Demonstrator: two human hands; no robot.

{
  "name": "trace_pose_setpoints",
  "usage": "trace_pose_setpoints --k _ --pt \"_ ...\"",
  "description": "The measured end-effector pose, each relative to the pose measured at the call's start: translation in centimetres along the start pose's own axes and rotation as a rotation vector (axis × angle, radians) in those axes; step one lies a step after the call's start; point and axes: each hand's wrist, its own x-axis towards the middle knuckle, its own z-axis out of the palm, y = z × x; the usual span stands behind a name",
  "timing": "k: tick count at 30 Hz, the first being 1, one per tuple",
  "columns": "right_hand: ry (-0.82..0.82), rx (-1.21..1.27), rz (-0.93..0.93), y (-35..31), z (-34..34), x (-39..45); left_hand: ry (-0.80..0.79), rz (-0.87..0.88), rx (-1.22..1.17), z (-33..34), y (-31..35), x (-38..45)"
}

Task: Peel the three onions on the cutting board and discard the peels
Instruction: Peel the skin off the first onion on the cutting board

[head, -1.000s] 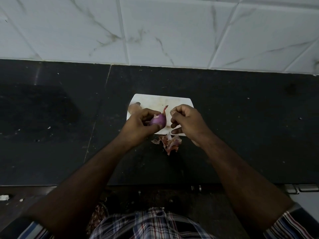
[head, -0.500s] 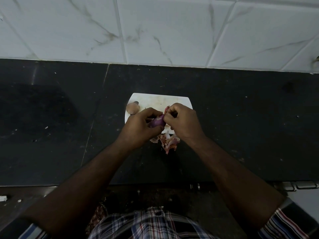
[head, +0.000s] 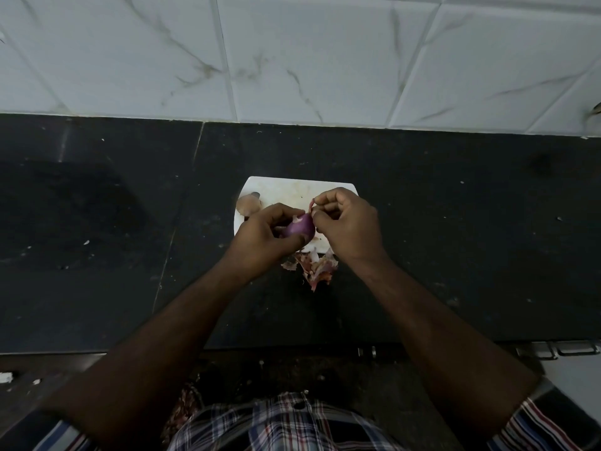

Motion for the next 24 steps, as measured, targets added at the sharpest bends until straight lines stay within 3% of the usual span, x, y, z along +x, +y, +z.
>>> trace_pose_setpoints --k 7,10,15,20,24 --pt "0.037 -0.09 -0.055 -0.5 0.1 -0.5 0.033 0.063 0.139 0.1 0.4 0.0" --pt "0.024 -0.079 -0.044 -0.6 -0.1 -0.3 0.009 0.037 0.01 0.0 0.6 -0.1" --pt "-0.055 0.176 0.097 -0.2 -0.7 0.3 -0.038 -0.07 -0.299 -0.4 0.9 -0.1" --pt "-0.061 -0.077 -0.08 -0.5 -0.3 -1.0 -0.009 -0.085 -0.344 -0.3 0.1 0.0" --pt "-0.015 -0.08 -0.142 -0.3 -0.2 -1.4 -0.004 -0.09 -0.354 -0.3 0.0 -0.1"
